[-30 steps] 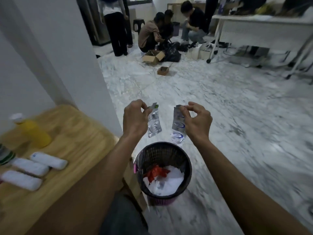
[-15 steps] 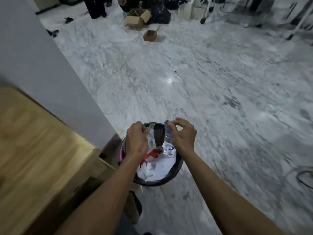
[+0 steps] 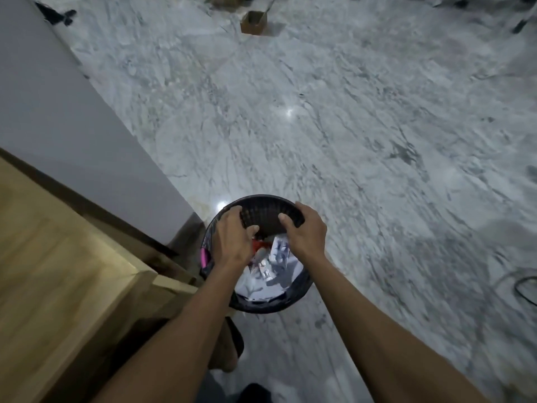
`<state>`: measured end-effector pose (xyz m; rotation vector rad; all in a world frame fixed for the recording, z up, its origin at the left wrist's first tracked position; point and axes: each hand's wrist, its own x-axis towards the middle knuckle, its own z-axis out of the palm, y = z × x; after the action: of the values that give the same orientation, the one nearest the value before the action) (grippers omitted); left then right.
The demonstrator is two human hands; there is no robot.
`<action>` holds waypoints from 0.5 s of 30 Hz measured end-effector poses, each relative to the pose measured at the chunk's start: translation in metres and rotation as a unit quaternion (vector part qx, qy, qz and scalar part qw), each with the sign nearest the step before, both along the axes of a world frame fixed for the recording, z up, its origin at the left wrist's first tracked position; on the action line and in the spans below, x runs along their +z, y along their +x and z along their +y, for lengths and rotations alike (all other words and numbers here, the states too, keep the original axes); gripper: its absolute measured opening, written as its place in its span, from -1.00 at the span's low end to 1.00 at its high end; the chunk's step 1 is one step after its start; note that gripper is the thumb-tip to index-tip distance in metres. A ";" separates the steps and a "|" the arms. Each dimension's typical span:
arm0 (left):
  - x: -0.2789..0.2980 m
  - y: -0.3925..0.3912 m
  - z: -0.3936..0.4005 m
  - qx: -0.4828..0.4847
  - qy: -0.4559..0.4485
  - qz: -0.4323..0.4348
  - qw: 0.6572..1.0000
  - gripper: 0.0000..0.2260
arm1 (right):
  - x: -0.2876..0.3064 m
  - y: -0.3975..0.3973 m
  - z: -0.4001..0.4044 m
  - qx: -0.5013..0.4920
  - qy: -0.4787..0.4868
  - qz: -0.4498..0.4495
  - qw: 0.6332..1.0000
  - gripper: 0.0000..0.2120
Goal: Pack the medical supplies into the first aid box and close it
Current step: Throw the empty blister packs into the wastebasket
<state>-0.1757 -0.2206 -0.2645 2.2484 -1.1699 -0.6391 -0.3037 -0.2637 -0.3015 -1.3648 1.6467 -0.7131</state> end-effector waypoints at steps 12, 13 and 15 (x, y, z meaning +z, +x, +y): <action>0.031 0.002 0.010 -0.017 -0.005 -0.019 1.000 -0.63 | 0.032 0.000 0.007 -0.003 -0.005 -0.015 1.000 -0.48; 0.038 0.001 0.012 -0.019 -0.005 -0.020 1.000 -0.60 | 0.040 -0.001 0.009 -0.005 -0.008 -0.020 1.000 -0.48; 0.055 -0.002 0.018 -0.025 -0.014 -0.016 0.999 -0.52 | 0.060 -0.003 0.013 -0.009 -0.021 -0.034 0.999 -0.49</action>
<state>-0.1779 -0.2030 -0.2098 2.2199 -1.2467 -0.6052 -0.3066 -0.2504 -0.2413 -1.3423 1.6005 -0.8008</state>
